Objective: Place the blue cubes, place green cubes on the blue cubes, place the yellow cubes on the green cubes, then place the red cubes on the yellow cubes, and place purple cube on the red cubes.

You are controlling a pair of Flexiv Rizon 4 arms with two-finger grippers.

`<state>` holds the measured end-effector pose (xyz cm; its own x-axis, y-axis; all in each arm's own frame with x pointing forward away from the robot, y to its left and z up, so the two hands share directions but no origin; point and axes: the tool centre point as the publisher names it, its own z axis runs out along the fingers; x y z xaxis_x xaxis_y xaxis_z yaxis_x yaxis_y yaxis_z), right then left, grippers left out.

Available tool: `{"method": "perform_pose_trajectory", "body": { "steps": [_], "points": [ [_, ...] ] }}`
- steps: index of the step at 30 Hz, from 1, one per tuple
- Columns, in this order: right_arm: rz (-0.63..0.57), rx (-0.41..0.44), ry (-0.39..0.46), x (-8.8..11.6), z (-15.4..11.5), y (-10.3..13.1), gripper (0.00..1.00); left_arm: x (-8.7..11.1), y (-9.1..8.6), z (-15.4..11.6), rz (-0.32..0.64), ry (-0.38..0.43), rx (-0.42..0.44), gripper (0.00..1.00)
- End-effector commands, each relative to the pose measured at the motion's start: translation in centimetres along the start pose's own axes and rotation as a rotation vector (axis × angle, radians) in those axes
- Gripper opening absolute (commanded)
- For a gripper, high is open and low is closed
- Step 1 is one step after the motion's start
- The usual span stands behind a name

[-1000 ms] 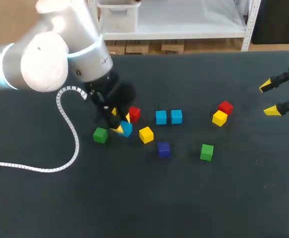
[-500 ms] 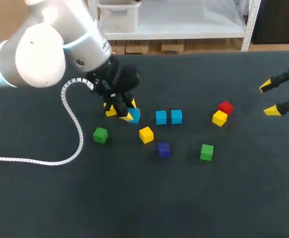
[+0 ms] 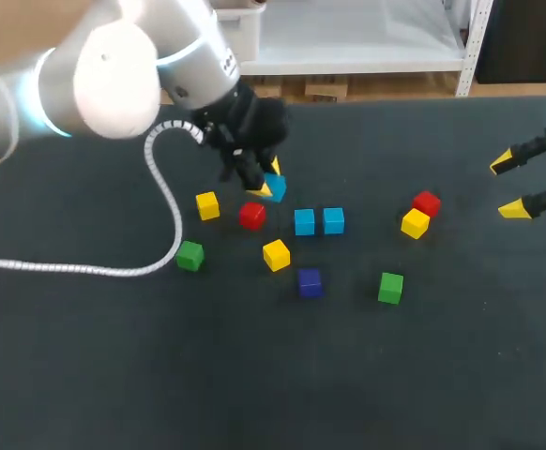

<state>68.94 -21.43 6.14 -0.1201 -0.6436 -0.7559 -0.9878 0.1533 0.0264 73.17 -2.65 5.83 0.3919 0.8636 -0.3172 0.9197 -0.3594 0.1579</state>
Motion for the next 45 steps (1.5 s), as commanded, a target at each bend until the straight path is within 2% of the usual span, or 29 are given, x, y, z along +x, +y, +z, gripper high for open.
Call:
{"method": "perform_pose_trajectory", "body": {
  "steps": [1,15,20,29,45],
  "points": [
    [-0.001,0.000,-0.001,0.0,0.1,-0.1,1.00,0.0,2.8,1.4,0.028,0.002,0.051,0.00],
    [-0.001,0.000,-0.001,0.0,0.1,-0.1,1.00,3.1,6.0,4.8,0.035,0.011,0.062,0.00],
    [-0.001,0.000,-0.001,0.0,0.1,-0.1,1.00,3.5,6.2,5.6,0.042,0.003,0.067,0.00],
    [-0.001,0.000,-0.001,0.0,0.1,-0.1,1.00,3.8,3.6,6.2,-0.003,-0.014,0.083,0.00],
    [-0.001,0.000,-0.001,0.0,0.1,-0.1,1.00,3.4,-2.1,5.2,-0.084,-0.026,0.089,0.00]
  ]
}}
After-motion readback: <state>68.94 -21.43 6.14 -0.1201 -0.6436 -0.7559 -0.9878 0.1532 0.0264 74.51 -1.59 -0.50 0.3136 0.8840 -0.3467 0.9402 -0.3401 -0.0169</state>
